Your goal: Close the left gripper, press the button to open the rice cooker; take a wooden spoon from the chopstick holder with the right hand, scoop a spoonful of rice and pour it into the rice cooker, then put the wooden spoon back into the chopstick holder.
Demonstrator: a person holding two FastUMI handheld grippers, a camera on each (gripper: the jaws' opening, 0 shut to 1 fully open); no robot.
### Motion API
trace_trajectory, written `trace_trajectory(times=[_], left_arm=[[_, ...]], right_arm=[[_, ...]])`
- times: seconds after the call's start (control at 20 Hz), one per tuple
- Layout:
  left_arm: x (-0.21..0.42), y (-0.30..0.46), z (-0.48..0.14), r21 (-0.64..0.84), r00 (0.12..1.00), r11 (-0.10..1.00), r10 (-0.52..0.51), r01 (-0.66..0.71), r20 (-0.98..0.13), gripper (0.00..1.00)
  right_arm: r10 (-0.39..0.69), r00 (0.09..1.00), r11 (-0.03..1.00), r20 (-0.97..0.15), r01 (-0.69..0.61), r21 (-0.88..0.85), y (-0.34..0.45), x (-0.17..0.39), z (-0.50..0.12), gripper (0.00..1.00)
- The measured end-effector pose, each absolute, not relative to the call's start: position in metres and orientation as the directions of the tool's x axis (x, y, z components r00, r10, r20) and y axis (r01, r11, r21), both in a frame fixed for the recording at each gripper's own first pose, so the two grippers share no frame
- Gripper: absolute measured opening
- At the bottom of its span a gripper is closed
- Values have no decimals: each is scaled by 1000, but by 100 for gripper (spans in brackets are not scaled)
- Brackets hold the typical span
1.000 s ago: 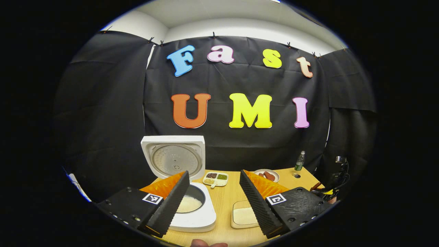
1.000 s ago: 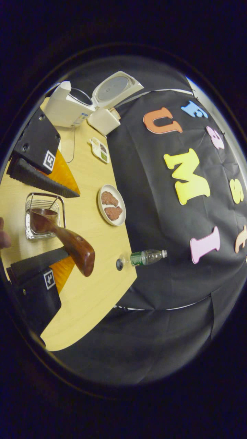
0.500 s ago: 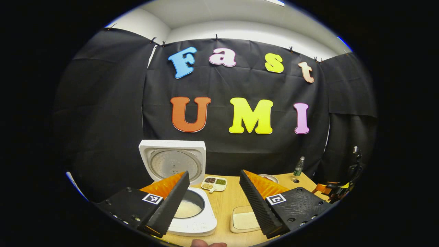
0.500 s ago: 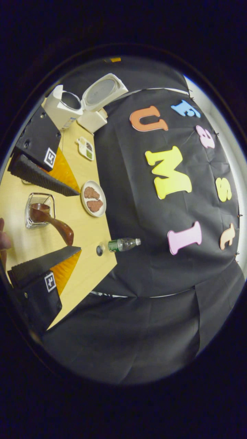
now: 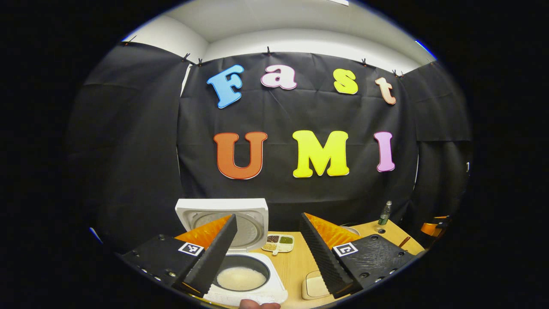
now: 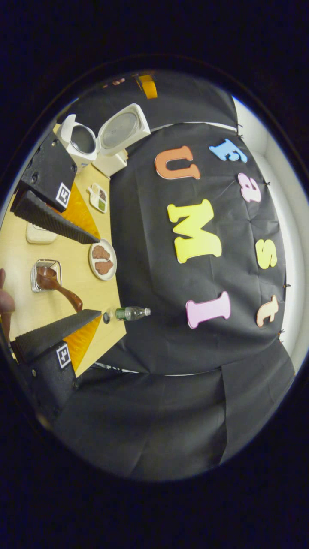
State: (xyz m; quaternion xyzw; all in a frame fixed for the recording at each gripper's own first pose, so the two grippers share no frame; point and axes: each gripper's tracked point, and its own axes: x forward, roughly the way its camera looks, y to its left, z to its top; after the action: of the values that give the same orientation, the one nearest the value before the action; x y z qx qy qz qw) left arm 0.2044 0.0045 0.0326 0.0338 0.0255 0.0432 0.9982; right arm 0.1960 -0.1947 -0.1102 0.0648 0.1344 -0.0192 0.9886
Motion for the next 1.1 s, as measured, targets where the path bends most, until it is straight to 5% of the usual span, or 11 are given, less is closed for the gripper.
trace_trajectory(times=[0.5,0.55,0.6,1.1], left_arm=[[297,91,32,93,972,971,226,-221,-56,94],[306,98,29,100,970,969,234,-227,-60,84],[315,105,25,108,968,966,242,-234,-65,94],[360,145,4,64,954,965,262,-256,-147,94]], right_arm=[[-9,959,990,-282,49,136,-171,167,-101,100],[-21,957,989,-288,62,137,-174,162,-102,100],[-39,955,987,-294,83,138,-178,157,-102,100],[-148,936,955,-318,218,199,-190,127,-110,100]])
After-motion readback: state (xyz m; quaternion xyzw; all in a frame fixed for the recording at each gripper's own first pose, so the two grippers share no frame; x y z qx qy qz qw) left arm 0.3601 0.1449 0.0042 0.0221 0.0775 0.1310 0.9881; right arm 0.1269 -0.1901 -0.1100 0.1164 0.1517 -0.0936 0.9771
